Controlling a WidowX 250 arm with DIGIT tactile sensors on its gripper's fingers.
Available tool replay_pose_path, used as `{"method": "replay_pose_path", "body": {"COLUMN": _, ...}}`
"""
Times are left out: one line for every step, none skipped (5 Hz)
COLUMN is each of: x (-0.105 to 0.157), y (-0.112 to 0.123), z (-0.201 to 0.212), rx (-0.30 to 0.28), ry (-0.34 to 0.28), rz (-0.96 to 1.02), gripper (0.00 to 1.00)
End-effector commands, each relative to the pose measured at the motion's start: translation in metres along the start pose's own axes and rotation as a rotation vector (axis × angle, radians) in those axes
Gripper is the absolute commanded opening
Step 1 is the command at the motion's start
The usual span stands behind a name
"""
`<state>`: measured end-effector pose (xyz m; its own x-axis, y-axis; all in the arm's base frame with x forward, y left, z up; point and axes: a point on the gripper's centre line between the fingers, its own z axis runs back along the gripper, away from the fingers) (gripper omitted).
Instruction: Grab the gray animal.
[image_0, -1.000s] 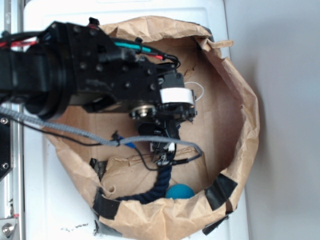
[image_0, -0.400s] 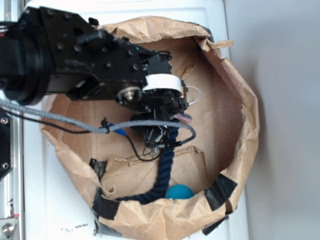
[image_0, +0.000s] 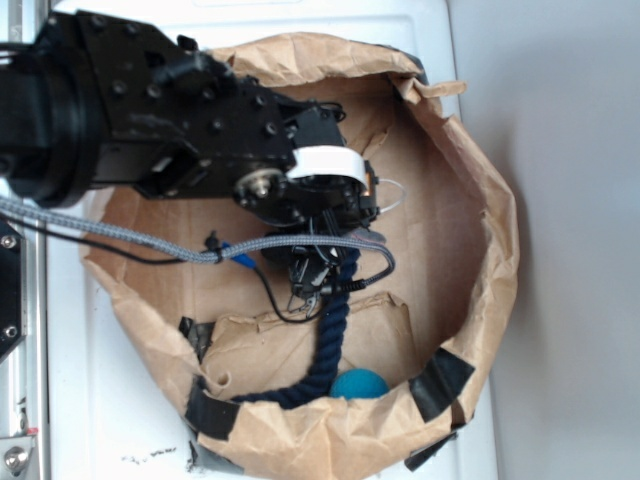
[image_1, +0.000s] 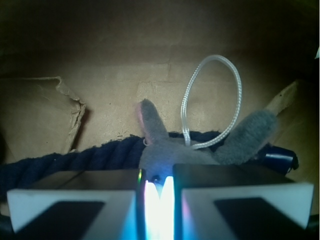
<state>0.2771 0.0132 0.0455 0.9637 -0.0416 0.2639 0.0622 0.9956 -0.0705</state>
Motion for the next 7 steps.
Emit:
{"method": "replay_pose_path", "body": {"x": 0.002, "y": -0.007, "z": 0.068, "rx": -0.138, "ry": 0.032, "rz": 0.042, "gripper": 0.0}}
{"method": "replay_pose_path", "body": {"x": 0.003, "y": 0.002, "z": 0.097, "rx": -0.17, "ry": 0.076, "rz": 0.068, "gripper": 0.0}}
{"method": "replay_pose_path", "body": {"x": 0.001, "y": 0.009, "z": 0.116, "rx": -0.178, "ry": 0.1, "rz": 0.073, "gripper": 0.0}}
{"method": "replay_pose_path", "body": {"x": 0.001, "y": 0.008, "z": 0.111, "rx": -0.128, "ry": 0.083, "rz": 0.059, "gripper": 0.4}}
{"method": "replay_pose_path", "body": {"x": 0.007, "y": 0.011, "z": 0.081, "rx": -0.084, "ry": 0.047, "rz": 0.045, "gripper": 1.0}}
{"method": "replay_pose_path", "body": {"x": 0.015, "y": 0.017, "z": 0.052, "rx": -0.054, "ry": 0.028, "rz": 0.017, "gripper": 1.0}}
{"method": "replay_pose_path", "body": {"x": 0.027, "y": 0.022, "z": 0.026, "rx": -0.007, "ry": 0.023, "rz": 0.022, "gripper": 1.0}}
